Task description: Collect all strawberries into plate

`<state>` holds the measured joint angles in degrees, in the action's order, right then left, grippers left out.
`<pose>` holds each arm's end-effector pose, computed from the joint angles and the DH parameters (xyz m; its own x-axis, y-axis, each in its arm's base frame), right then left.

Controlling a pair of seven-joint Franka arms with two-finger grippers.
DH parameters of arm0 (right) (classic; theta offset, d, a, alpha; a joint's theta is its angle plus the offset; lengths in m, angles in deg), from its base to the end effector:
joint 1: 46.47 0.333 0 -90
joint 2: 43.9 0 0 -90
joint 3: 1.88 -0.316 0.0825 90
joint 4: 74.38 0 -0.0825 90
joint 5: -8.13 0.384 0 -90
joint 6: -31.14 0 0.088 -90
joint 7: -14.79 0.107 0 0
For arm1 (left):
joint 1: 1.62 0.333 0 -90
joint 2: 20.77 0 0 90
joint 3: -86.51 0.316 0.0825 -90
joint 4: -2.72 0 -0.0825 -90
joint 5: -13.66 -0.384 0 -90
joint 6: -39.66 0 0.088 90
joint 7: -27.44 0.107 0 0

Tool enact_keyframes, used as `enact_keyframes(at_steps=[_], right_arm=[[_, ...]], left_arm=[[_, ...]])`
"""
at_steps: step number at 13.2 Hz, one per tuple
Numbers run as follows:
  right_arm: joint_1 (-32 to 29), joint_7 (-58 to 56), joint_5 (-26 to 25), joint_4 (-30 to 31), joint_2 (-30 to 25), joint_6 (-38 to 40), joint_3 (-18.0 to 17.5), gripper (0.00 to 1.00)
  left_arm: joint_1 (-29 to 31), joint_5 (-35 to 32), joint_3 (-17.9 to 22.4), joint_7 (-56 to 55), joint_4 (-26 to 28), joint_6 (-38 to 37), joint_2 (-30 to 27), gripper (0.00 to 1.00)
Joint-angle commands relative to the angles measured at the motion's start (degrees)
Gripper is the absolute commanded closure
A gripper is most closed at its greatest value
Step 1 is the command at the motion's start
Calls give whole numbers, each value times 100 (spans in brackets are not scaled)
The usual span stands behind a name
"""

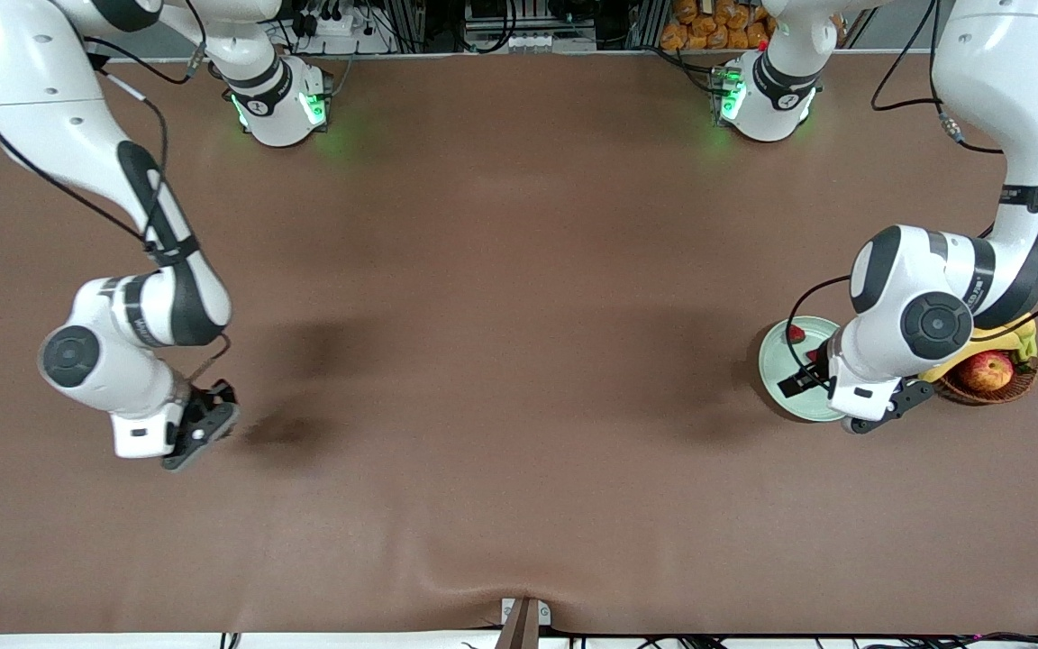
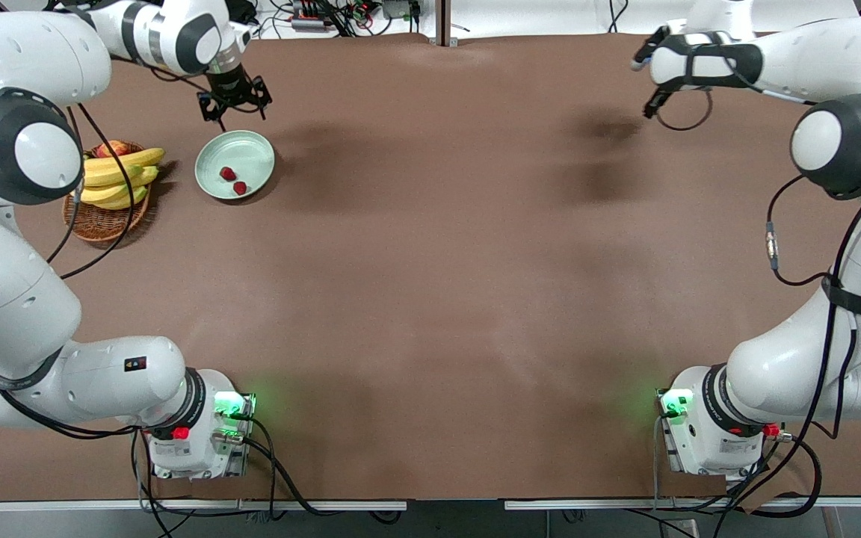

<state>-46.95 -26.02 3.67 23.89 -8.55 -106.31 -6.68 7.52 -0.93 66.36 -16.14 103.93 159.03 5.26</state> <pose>0.6787 0.0448 0.2382 0.6761 0.7353 0.0474 0.7335 -0.6777 0.0515 0.6360 -0.0924 0.3113 0.8961 0.4423 -0.0381 0.4359 -0.8929 -0.1129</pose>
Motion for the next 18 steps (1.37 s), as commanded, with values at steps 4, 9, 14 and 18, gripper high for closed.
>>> enact_keyframes(at_steps=[4,9,14,18], right_arm=[[1275,2284,244,-194,77,26,67,100],[2374,4113,673,-615,305,26,67,100],[3219,5528,912,-1572,1034,-202,67,100],[3658,6242,912,-2100,1632,-861,67,100]], left_arm=[[-245,122,-340,-334,-750,-256,208,0],[-896,387,-314,-1073,-1445,-230,691,0],[-1143,317,-305,-1056,-1499,463,973,0],[-1301,230,-279,-968,-1508,614,1026,0]])
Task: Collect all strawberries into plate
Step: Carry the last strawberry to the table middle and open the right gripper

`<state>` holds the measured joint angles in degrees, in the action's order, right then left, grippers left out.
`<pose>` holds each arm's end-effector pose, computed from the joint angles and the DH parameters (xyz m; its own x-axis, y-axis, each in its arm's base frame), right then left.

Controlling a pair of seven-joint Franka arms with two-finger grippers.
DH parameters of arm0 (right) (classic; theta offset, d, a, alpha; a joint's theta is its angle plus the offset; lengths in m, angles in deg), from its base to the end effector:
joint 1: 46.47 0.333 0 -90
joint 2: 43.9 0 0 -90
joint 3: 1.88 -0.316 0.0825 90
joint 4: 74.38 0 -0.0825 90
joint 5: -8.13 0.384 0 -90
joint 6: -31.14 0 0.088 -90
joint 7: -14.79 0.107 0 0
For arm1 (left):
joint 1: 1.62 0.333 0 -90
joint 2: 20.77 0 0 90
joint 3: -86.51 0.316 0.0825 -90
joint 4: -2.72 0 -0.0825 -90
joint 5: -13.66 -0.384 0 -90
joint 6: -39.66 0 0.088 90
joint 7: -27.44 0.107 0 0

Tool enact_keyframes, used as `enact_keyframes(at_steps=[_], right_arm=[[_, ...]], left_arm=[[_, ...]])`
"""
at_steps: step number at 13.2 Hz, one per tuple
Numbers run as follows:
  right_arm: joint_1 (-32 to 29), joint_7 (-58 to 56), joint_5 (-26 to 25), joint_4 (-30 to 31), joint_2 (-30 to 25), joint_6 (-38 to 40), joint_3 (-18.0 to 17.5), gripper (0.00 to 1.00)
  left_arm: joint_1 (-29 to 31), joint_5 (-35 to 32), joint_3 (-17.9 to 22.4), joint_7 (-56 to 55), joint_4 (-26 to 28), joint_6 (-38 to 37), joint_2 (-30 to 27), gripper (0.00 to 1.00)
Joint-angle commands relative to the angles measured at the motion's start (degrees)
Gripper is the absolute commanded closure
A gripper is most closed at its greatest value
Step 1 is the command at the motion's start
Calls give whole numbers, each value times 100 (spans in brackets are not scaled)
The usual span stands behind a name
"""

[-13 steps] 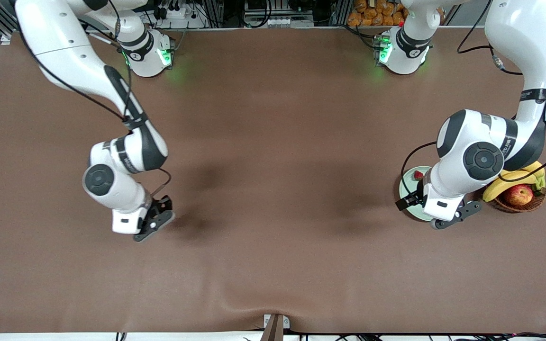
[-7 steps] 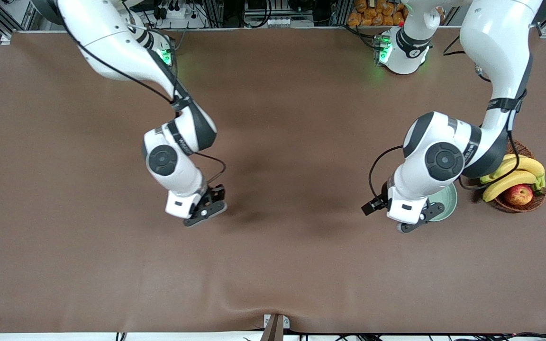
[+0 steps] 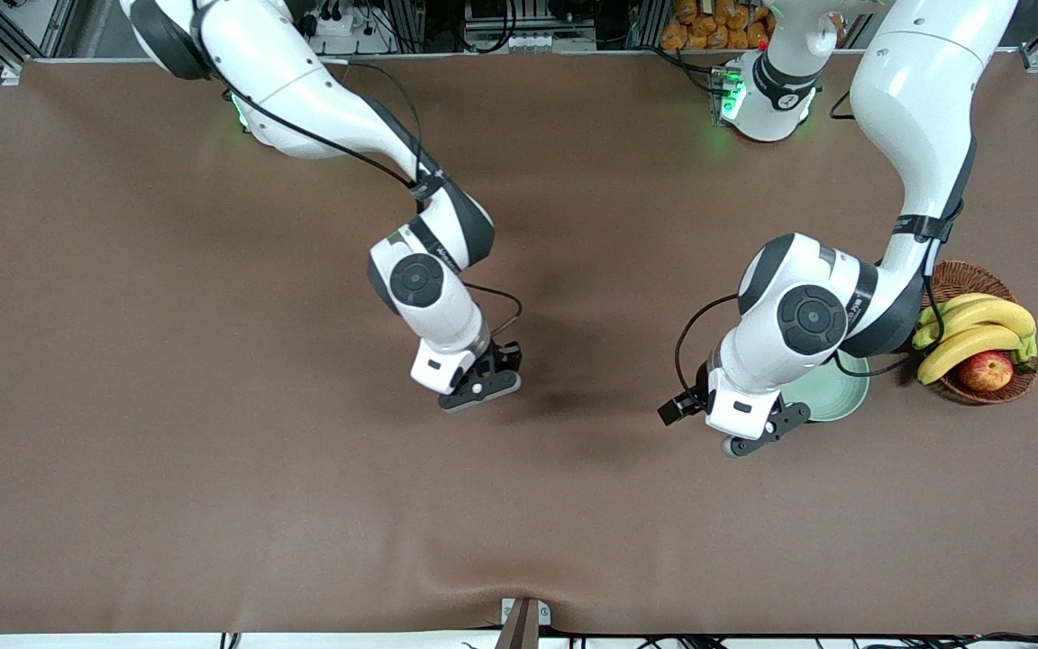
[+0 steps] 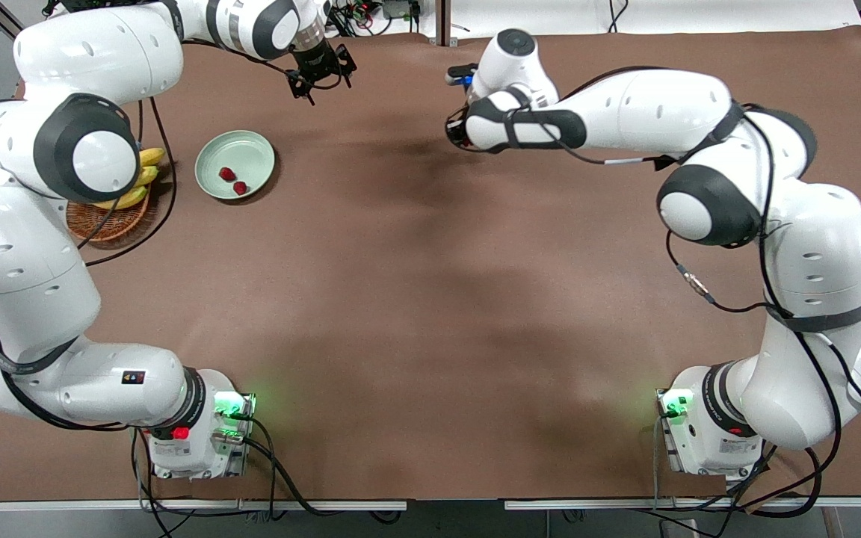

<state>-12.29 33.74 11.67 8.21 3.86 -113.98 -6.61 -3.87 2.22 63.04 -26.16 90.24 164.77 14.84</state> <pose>0.5907 0.4590 0.2190 0.9492 0.2402 0.2031 0.2779 -0.9428 -0.1839 0.6624 -0.2575 0.3249 0.8970 0.4420 0.0036 0.4391 -0.8919 0.1087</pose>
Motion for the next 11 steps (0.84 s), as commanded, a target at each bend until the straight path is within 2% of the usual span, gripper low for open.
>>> enact_keyframes(at_steps=[1,3,5,6,7,8,11], right_arm=[[351,441,111,-715,506,-104,60,100],[527,706,103,-962,699,-104,69,100],[633,742,103,-990,805,-121,69,100],[642,724,103,-990,806,-130,69,79],[642,716,103,-990,797,-121,69,20],[634,707,68,-990,762,-121,77,0],[406,645,50,-902,463,27,121,0]], left_arm=[[-206,-286,53,25,-139,40,95,0],[-224,-595,62,-62,-139,40,165,0],[-224,-614,62,-63,-139,75,192,0],[-241,-622,53,-63,-139,110,200,0],[-276,-622,62,-63,-139,110,209,0],[-329,-622,62,-54,-139,119,218,0],[-356,-623,53,51,-139,119,288,0]])
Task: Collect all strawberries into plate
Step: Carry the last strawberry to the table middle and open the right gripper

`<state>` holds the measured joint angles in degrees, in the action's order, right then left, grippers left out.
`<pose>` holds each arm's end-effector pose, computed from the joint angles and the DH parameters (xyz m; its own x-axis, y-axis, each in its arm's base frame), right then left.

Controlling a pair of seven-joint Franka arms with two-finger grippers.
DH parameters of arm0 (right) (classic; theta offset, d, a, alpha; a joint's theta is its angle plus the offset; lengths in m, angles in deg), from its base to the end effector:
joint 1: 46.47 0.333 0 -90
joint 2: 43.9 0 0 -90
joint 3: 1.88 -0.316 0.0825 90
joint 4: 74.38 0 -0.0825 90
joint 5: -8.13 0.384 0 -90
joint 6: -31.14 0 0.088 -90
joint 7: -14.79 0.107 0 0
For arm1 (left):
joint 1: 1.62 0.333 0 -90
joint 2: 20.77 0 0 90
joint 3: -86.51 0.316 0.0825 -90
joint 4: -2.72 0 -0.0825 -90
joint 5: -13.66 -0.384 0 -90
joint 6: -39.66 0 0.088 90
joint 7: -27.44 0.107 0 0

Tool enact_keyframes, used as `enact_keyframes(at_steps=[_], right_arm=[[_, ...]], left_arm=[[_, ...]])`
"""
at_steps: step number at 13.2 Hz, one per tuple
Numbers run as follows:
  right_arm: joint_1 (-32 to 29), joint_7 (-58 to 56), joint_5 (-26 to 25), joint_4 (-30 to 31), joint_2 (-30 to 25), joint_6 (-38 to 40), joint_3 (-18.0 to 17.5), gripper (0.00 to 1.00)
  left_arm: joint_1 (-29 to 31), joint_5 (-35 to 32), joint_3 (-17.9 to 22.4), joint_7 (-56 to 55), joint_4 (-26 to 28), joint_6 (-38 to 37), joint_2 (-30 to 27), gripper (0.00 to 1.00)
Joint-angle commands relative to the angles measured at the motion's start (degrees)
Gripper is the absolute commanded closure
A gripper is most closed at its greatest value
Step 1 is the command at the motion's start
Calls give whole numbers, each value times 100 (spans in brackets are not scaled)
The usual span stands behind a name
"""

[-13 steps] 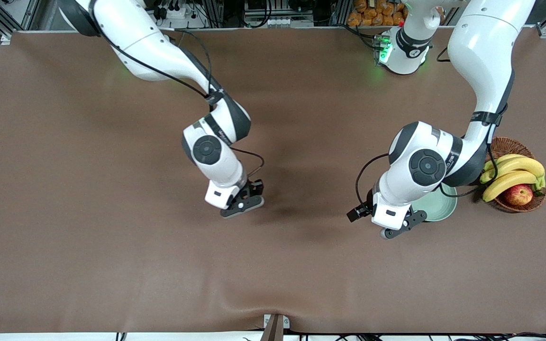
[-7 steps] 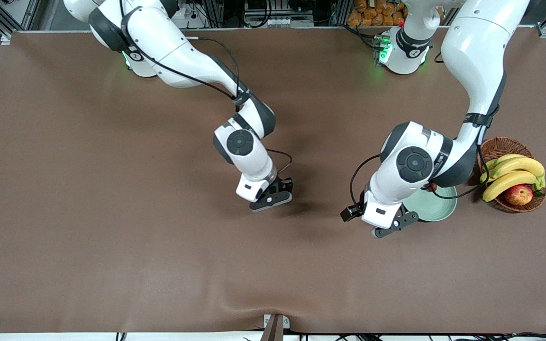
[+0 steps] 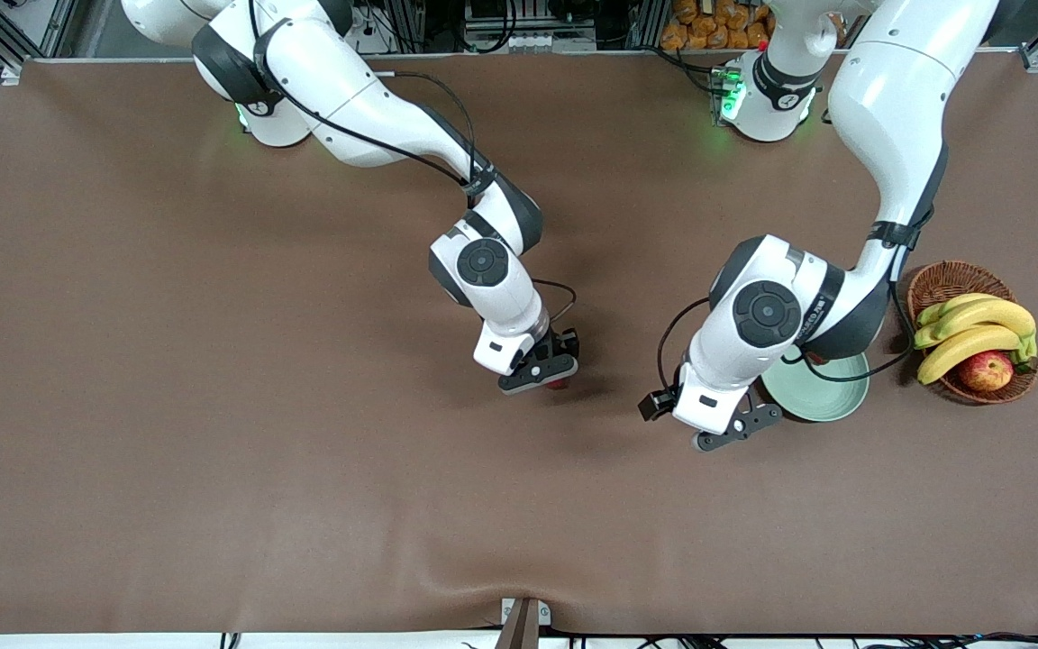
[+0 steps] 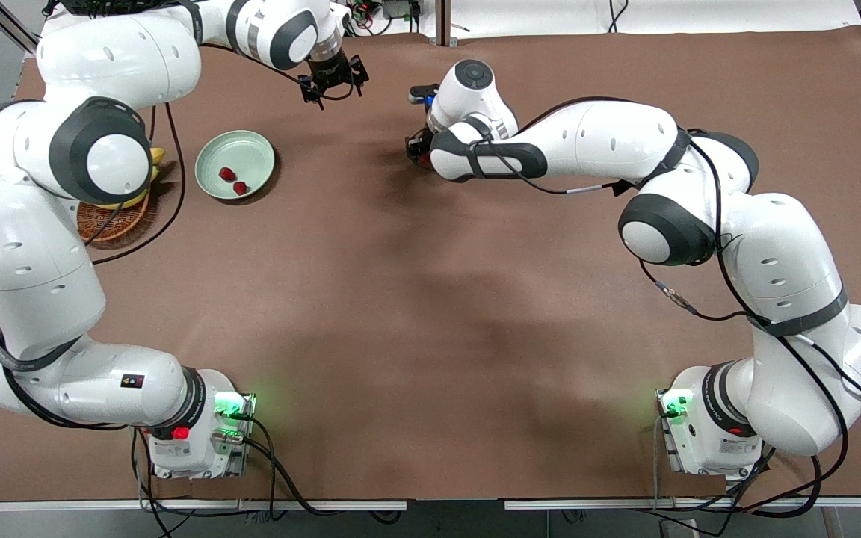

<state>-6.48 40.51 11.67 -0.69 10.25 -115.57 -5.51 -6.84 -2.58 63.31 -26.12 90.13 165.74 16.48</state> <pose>0.5722 0.5247 0.2088 0.9499 0.1944 0.2449 0.2515 -0.9404 -0.2289 0.6523 -0.2872 0.3074 0.9325 0.3577 0.0497 0.3543 -0.9328 0.0665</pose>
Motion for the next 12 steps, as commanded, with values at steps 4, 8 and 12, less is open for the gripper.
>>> enact_keyframes(at_steps=[4,8,12], right_arm=[[-737,-190,41,93,-685,958,11,0],[-1677,-1664,41,383,-1317,1907,20,0],[-2459,-2326,41,383,-1977,2866,11,0]], left_arm=[[-269,-221,34,39,-119,190,300,0],[-637,-265,26,-48,-146,724,475,0],[-997,-256,43,-408,-461,1322,993,0]])
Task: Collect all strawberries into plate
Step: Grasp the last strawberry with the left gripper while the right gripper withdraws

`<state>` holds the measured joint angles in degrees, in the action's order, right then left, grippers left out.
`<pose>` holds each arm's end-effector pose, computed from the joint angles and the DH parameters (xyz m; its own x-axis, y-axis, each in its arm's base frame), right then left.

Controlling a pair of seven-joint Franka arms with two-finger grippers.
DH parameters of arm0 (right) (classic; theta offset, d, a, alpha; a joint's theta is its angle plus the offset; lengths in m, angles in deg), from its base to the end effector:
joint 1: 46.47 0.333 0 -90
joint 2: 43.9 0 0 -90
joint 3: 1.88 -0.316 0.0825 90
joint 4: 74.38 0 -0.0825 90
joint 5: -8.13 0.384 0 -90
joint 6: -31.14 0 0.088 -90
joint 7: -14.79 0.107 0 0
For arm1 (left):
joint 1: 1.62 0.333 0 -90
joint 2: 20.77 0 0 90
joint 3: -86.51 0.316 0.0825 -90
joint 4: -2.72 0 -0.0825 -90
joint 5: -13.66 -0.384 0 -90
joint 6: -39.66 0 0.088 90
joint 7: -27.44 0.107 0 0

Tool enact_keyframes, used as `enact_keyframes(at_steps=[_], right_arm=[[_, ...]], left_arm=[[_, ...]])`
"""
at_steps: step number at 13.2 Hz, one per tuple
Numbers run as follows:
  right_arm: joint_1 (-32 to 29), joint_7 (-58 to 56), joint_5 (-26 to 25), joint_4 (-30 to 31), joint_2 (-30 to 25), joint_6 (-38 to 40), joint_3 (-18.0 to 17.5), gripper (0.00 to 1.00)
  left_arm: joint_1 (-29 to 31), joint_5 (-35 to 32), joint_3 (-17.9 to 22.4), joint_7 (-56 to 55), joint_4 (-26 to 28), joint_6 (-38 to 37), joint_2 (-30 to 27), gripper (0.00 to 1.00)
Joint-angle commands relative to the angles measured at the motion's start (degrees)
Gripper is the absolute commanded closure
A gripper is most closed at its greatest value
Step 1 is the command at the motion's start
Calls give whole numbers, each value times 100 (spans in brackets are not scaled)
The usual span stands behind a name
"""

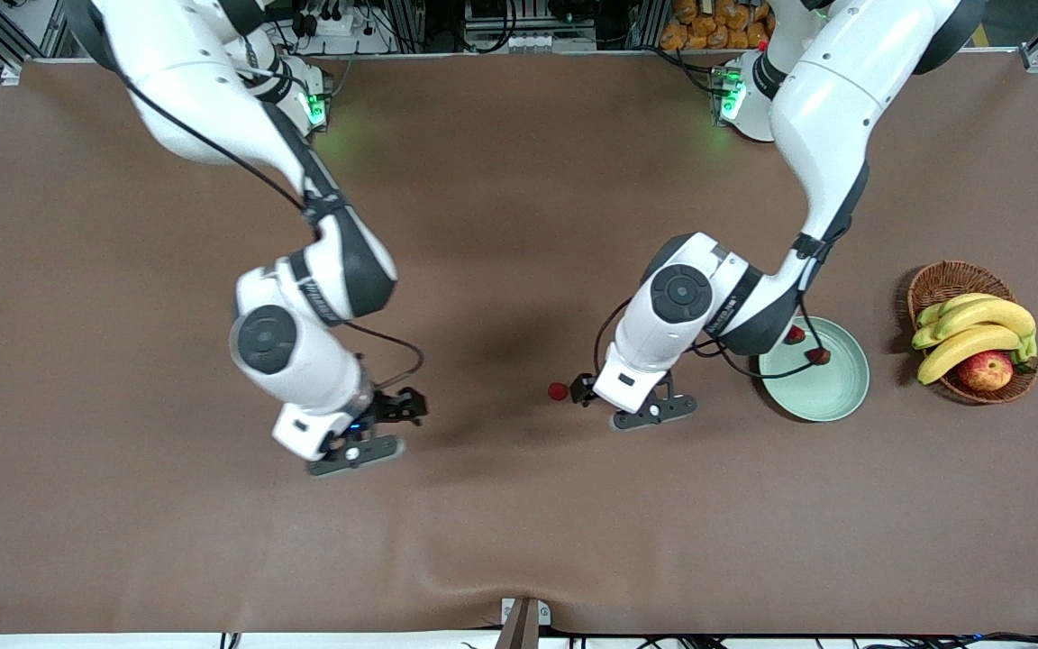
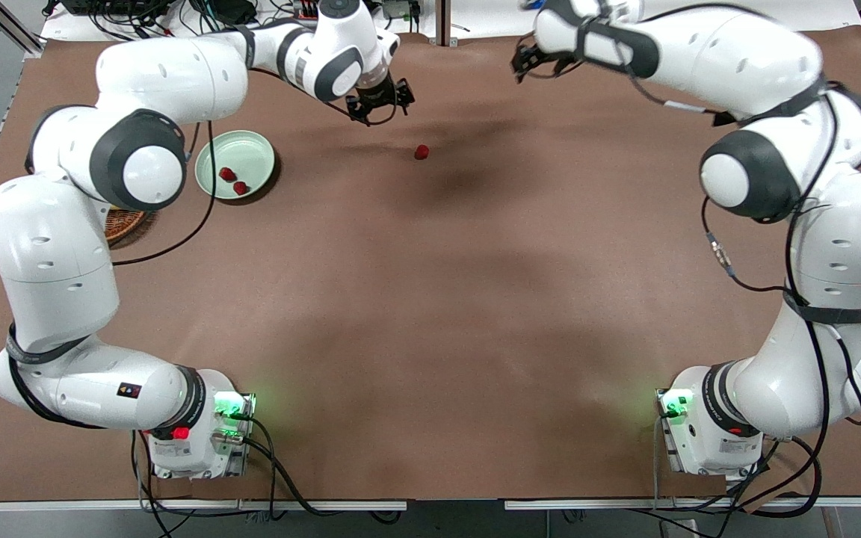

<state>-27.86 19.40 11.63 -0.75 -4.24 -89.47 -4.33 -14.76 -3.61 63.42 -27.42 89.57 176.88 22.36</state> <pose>0.7031 0.2653 0.3531 0.9639 0.2381 0.1190 0.2496 -0.9639 -0.0932 0.6191 -0.3838 0.2611 0.9639 0.2512 0.0877 0.2333 -0.9564 0.1757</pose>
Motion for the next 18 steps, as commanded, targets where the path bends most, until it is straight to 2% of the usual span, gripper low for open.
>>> enact_keyframes(at_steps=[1,4,5,7,10,12,16,18], right_arm=[[-506,-363,45,389,-660,414,-107,0],[-1042,-1048,54,398,-1099,1082,-107,0],[-1314,-1267,54,407,-1240,1284,-107,0],[-1710,-1672,63,844,-1748,1418,-107,0],[-2054,-1762,45,1863,-2855,1514,-89,0],[-2151,-1718,28,1980,-3244,2012,-28,0],[-2151,-1683,27,1963,-3622,2743,341,0],[-2151,-1403,27,1962,-3825,3051,420,0]], left_arm=[[-459,-189,111,-436,-562,236,537,0],[-1356,-154,996,-788,-713,279,696,0],[-1524,-154,1095,-972,-800,297,784,0],[-1622,-180,1113,-1271,-784,297,802,3],[-1613,-189,1113,-1211,-784,297,898,22],[-1622,-189,1113,-1219,-792,306,943,26],[-1631,-189,1113,-1255,-775,297,969,38],[-1631,-189,1113,-1229,-775,297,969,57]])
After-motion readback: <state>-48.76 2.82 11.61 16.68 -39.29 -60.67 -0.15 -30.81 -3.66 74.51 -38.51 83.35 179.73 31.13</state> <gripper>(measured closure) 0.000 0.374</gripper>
